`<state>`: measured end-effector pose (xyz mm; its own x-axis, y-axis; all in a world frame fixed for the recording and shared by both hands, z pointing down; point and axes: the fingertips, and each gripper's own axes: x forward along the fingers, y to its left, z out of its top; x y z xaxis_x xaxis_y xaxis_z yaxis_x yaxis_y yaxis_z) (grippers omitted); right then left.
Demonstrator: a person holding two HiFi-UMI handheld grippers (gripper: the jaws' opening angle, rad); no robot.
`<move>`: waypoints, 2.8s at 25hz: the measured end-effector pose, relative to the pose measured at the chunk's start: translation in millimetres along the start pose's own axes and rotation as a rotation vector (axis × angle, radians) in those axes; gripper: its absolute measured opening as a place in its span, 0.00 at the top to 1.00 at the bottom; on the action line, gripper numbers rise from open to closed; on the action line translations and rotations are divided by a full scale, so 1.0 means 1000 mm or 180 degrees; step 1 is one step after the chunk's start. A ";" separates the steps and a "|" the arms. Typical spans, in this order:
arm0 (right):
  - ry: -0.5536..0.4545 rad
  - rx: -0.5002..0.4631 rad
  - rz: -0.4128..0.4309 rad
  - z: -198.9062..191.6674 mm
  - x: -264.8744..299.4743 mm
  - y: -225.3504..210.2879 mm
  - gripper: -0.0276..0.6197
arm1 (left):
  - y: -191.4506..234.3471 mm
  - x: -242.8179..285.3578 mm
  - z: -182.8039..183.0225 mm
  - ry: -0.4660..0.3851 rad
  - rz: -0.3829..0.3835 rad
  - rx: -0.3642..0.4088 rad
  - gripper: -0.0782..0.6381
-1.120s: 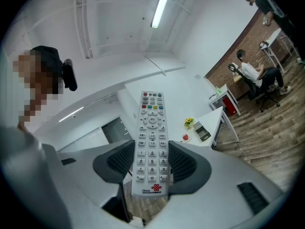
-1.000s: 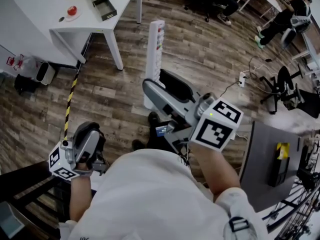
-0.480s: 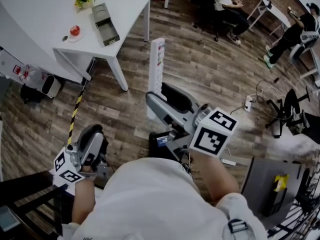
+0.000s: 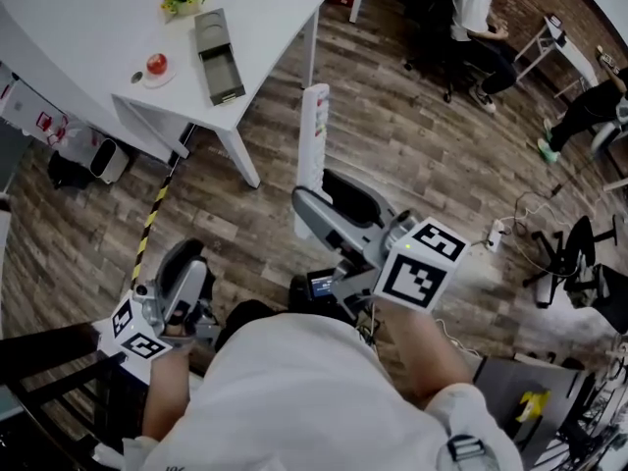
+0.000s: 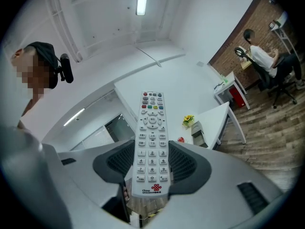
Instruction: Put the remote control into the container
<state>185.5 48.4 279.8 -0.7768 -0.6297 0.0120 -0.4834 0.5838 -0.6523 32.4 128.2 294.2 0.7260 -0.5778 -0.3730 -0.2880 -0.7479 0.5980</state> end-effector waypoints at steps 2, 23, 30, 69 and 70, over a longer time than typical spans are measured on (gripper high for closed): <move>0.0030 0.0007 0.0025 0.003 0.009 -0.008 0.61 | 0.010 0.005 0.001 0.0016 0.0030 0.0007 0.74; -0.0077 0.0004 -0.0354 0.047 0.214 -0.077 0.61 | 0.209 0.045 0.133 0.0310 -0.0219 -0.0209 0.74; -0.0017 -0.0005 -0.0414 0.046 0.288 -0.082 0.61 | 0.269 0.032 0.180 0.0328 -0.0200 -0.0257 0.74; 0.0489 0.0031 -0.0164 0.084 0.341 -0.158 0.61 | 0.331 0.100 0.181 0.0093 0.0196 -0.0155 0.74; 0.0504 0.0034 -0.0155 0.083 0.341 -0.160 0.61 | 0.332 0.100 0.179 0.0101 0.0210 -0.0148 0.74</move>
<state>31.3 -302.3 325.6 -0.8069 -0.5679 0.1626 -0.5182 0.5486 -0.6561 -102.3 -236.5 327.9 0.7260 -0.6141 -0.3093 -0.3071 -0.6921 0.6532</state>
